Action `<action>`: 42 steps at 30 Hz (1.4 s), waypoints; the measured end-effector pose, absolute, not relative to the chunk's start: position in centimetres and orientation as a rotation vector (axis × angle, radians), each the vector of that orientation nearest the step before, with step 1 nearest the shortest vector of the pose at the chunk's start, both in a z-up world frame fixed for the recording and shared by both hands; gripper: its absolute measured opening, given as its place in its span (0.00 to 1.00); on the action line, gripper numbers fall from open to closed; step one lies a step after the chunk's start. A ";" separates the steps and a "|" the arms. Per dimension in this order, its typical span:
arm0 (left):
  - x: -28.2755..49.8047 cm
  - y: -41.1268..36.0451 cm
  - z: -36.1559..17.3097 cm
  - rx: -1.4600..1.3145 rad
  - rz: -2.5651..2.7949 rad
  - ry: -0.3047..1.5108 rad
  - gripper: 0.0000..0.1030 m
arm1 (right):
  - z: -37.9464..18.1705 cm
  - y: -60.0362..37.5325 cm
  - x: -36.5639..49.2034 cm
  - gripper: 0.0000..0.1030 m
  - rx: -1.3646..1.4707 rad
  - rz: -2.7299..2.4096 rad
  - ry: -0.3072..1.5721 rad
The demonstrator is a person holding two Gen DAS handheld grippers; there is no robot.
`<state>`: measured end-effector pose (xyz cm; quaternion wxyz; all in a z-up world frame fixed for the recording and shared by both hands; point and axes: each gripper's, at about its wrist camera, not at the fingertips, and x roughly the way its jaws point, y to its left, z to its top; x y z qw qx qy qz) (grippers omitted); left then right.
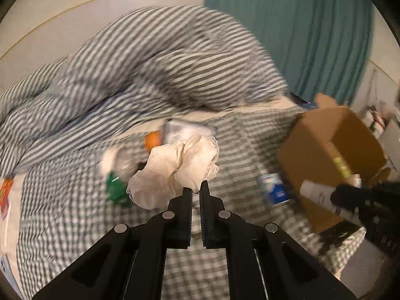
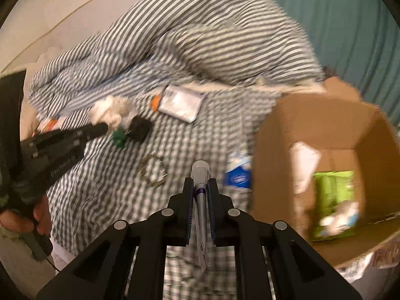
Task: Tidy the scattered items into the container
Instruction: 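Carry tissue with left gripper while right carries tube into box, release both, then move left gripper toward green packet while right gripper approaches bead bracelet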
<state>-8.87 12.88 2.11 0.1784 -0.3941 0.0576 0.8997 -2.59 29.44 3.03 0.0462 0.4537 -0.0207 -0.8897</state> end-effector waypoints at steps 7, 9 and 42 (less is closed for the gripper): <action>-7.7 22.9 4.4 -0.997 2.391 0.238 0.05 | 6.3 36.4 -0.5 0.10 1.326 -2.886 -0.113; -7.3 25.5 4.6 -0.982 2.351 0.252 0.05 | 6.2 38.1 0.0 0.10 1.356 -2.908 -0.131; -7.8 19.3 1.0 -1.167 2.552 0.276 0.89 | 3.4 44.7 3.6 0.81 1.404 -2.960 -0.472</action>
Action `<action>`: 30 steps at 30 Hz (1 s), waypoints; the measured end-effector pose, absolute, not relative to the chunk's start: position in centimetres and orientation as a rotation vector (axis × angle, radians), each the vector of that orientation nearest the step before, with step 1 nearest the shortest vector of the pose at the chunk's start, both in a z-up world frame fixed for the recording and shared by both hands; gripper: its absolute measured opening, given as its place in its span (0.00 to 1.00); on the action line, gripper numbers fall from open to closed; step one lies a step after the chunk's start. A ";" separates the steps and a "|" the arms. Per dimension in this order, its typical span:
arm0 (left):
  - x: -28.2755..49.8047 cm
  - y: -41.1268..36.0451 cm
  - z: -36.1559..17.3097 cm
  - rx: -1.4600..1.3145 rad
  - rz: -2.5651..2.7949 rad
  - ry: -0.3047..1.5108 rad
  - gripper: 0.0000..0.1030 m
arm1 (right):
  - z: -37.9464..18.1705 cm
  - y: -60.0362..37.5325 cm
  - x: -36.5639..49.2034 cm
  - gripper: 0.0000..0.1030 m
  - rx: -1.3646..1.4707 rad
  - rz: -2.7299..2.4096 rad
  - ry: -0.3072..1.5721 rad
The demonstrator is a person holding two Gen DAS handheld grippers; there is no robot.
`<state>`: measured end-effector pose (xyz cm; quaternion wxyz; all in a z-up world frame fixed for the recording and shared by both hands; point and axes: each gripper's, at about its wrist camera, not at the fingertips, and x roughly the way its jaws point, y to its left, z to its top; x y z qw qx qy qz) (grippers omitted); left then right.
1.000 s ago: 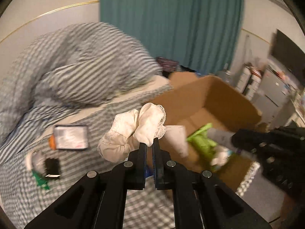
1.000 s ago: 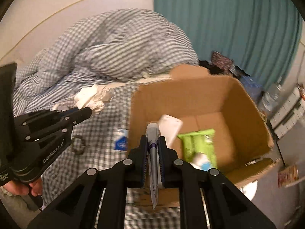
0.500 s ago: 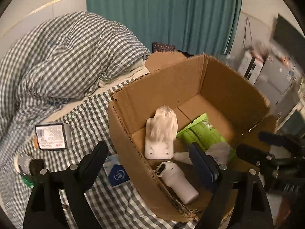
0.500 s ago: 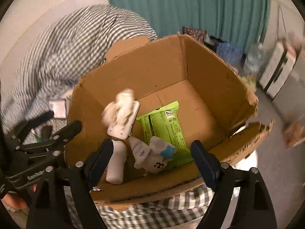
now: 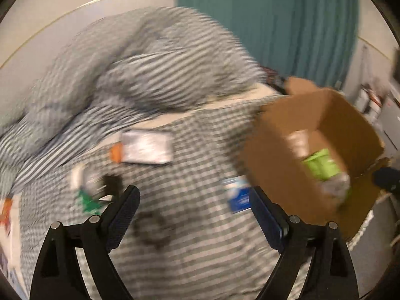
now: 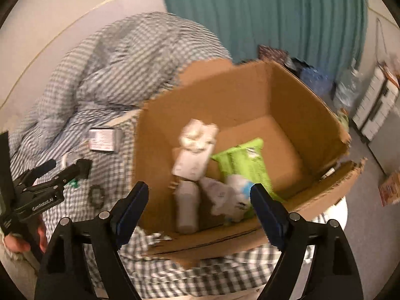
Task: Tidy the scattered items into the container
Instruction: 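Move left gripper toward green packet while right gripper approaches bead bracelet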
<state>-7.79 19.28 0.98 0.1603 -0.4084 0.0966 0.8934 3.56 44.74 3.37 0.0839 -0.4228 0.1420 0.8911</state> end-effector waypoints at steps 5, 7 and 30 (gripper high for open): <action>-8.2 8.8 2.1 -1.242 2.716 0.106 0.89 | 4.7 40.3 2.6 0.81 -1.258 2.747 0.382; -7.9 5.2 2.3 -1.266 2.773 0.073 0.89 | 5.0 38.2 2.1 0.81 -1.272 2.776 0.371; -10.5 -6.1 -4.6 -1.388 2.865 -0.087 0.89 | -1.3 19.4 -4.1 0.77 -1.543 2.922 0.023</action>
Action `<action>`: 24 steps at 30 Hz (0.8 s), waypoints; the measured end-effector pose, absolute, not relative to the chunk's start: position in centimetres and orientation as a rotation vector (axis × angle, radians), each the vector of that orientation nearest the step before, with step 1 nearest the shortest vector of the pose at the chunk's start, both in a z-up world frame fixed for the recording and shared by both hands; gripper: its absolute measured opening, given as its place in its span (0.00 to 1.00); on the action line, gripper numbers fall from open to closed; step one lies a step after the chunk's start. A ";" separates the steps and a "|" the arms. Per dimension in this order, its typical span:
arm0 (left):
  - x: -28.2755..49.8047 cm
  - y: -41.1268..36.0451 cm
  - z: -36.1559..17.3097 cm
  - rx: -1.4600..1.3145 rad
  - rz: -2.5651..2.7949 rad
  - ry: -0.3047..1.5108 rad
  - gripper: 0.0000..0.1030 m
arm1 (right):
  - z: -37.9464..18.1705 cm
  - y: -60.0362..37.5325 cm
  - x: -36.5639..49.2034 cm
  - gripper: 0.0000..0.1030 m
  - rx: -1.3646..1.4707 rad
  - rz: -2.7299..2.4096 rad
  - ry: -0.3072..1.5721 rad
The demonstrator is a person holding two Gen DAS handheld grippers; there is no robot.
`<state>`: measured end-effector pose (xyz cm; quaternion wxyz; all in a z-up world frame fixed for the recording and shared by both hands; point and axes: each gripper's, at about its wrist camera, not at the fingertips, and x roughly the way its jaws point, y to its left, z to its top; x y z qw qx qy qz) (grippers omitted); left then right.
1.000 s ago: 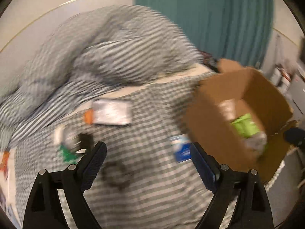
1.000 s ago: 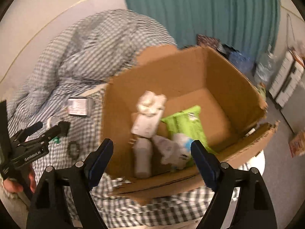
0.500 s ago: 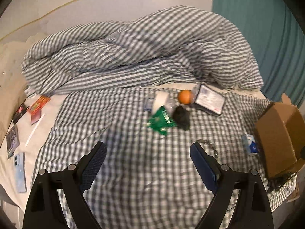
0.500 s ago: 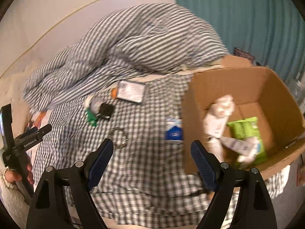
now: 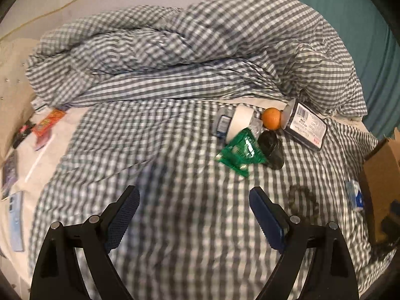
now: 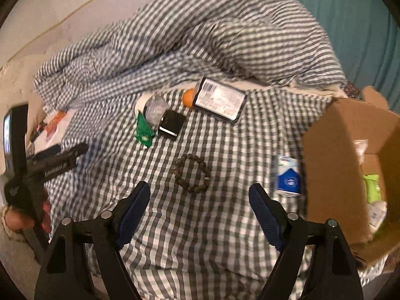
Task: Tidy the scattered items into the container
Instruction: 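Move left gripper toward green packet while right gripper approaches bead bracelet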
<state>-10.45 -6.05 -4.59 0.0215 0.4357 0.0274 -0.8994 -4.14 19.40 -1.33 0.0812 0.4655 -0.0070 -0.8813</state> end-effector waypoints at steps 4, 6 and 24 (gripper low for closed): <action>-13.7 -3.8 -7.1 1.370 -2.812 0.029 0.89 | -4.5 18.4 -6.9 0.77 1.471 -2.587 0.007; -15.3 -2.5 -8.5 1.396 -2.810 -0.030 0.89 | -6.0 18.0 -8.4 0.77 1.506 -2.567 0.007; -21.6 -0.5 -16.5 1.546 -2.748 -0.079 0.89 | -15.1 16.1 -14.2 0.76 1.694 -2.432 0.058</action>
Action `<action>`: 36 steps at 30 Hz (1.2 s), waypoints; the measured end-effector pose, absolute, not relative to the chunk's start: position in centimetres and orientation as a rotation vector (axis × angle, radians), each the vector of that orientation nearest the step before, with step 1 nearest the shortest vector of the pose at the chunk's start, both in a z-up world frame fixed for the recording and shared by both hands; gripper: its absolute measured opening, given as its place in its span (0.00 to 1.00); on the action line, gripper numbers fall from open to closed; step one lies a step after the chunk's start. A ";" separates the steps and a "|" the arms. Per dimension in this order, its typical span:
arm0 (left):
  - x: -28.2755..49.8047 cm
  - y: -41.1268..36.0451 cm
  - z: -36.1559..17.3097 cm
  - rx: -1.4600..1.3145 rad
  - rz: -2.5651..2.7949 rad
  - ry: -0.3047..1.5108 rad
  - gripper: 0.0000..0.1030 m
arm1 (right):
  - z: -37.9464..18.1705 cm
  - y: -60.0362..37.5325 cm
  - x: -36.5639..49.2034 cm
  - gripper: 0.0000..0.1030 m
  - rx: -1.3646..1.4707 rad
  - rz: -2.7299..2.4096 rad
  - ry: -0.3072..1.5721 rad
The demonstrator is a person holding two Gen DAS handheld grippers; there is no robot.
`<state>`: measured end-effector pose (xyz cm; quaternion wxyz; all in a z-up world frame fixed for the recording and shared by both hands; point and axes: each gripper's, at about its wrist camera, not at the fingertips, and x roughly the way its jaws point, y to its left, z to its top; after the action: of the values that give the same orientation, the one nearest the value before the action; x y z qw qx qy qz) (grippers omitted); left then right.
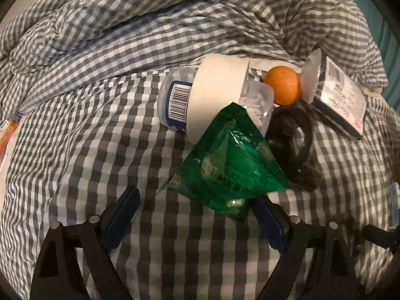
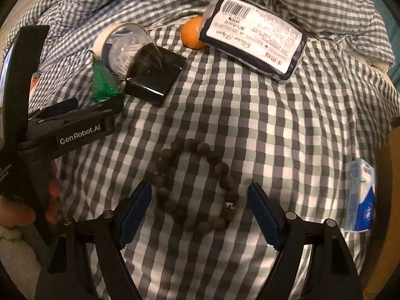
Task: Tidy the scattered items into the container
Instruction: 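Move left gripper toward green packet while right gripper approaches bead bracelet, then grasp green packet with left gripper while right gripper grasps bead bracelet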
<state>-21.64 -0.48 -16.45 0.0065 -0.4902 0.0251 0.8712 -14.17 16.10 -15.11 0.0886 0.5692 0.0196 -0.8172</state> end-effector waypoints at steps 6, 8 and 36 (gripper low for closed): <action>-22.3 0.0 -16.9 -1.524 2.725 0.088 0.89 | -15.9 15.7 -14.3 0.77 1.702 -2.435 0.116; -22.3 0.1 -16.9 -1.522 2.721 0.085 0.86 | -15.9 15.4 -14.2 0.77 1.703 -2.442 0.148; -16.4 -1.0 -7.5 -1.345 2.800 0.071 0.36 | -8.6 17.8 -11.9 0.11 1.575 -2.529 -0.026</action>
<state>-16.41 -0.99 -7.48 0.0174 -0.4329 0.0229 0.9010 -11.87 17.79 -8.56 0.0811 0.5269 -0.0086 -0.8460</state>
